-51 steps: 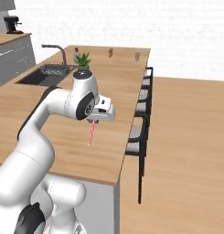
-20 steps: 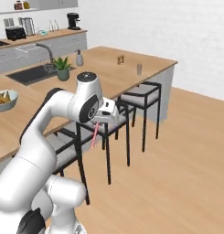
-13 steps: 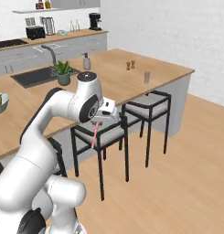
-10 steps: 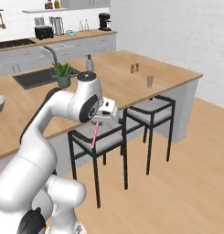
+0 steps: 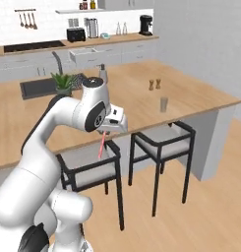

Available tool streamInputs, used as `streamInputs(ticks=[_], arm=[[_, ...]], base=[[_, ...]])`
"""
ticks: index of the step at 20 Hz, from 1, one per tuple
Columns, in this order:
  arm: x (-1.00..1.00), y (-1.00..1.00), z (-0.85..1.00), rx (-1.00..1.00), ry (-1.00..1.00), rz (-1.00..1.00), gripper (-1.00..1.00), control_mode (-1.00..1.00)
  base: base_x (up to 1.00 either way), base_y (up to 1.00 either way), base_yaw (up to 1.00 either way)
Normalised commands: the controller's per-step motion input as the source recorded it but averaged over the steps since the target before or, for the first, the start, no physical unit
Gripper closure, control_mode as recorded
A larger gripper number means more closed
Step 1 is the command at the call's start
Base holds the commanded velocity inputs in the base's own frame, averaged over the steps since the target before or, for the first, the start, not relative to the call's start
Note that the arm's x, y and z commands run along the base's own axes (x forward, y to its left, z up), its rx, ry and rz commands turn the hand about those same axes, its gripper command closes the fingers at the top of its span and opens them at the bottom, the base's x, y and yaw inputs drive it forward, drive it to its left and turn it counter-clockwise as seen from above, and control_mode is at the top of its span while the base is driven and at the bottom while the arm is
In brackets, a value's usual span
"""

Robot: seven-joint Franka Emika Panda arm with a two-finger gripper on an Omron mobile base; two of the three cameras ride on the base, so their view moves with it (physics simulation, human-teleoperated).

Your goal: Take a straw from the drawer in front and place it inside the glass cup on the dining counter.

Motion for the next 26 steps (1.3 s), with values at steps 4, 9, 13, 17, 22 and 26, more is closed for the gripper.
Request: streamInputs(ticks=[4,9,13,17,22,26], arm=[[0.00,0.00,0.00,0.00,0.00,0.00,1.00,1.00],[0.00,0.00,0.00,0.00,0.00,0.00,1.00,1.00],[0.00,0.00,0.00,0.00,0.00,0.00,1.00,1.00],[0.00,0.00,0.00,0.00,0.00,0.00,1.00,1.00],[0.00,0.00,0.00,0.00,0.00,0.00,1.00,1.00],[0.00,0.00,0.00,0.00,0.00,0.00,1.00,1.00]], base=[[0.43,-1.00,0.38],[0.39,-1.00,0.38],[0.33,-1.00,0.38],[0.21,-0.93,0.39],[0.31,-0.71,0.38],[0.63,-0.52,0.35]])
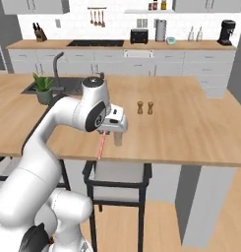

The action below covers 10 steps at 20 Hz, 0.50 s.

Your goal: Take a straw from the drawer in front and place it inside the glass cup on the dining counter.

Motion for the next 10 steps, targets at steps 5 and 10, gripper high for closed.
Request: streamInputs(ticks=[5,10], arm=[[0.00,0.00,0.00,0.00,0.00,0.00,1.00,1.00],[0.00,0.00,0.00,0.00,0.00,0.00,1.00,1.00]], base=[[0.76,-0.36,0.35],[0.78,-0.07,0.28]])
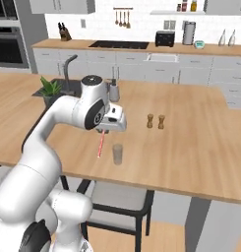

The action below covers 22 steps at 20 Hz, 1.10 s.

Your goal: Take a straw from the drawer in front and place it inside the glass cup on the dining counter.

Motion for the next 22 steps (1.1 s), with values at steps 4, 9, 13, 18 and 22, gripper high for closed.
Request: streamInputs(ticks=[4,9,13,18,22], arm=[[0.00,0.00,0.00,0.00,0.00,0.00,1.00,1.00],[0.12,-0.36,0.52,0.20,-0.16,0.27,1.00,-1.00],[0.00,-0.55,0.35,0.28,-0.38,0.29,1.00,-1.00],[0.00,-0.23,0.13,0.30,-0.44,0.26,1.00,-1.00],[0.00,0.07,0.01,0.27,-0.35,0.17,1.00,-1.00]], base=[[0.69,0.00,0.26],[0.00,0.00,0.00],[0.00,0.00,0.00],[0.00,0.00,0.00],[0.00,0.00,0.00]])
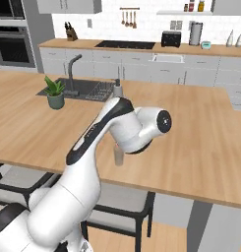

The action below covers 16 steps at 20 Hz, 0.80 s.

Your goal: Take a straw from the drawer in front and place it inside the glass cup on the dining counter.

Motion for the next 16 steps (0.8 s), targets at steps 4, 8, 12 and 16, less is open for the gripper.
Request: streamInputs(ticks=[4,8,12,16], arm=[[0.00,0.34,-0.07,0.16,-0.26,0.10,1.00,-1.00],[0.04,0.21,-0.27,0.01,-0.13,0.02,1.00,-1.00],[0.16,0.16,-0.43,-0.01,0.00,0.00,1.00,-1.00],[0.14,0.28,-0.35,-0.06,0.00,0.00,1.00,-1.00]], base=[[0.00,0.00,0.00],[0.00,0.00,0.00],[0.00,0.00,0.00],[0.00,0.00,0.00]])
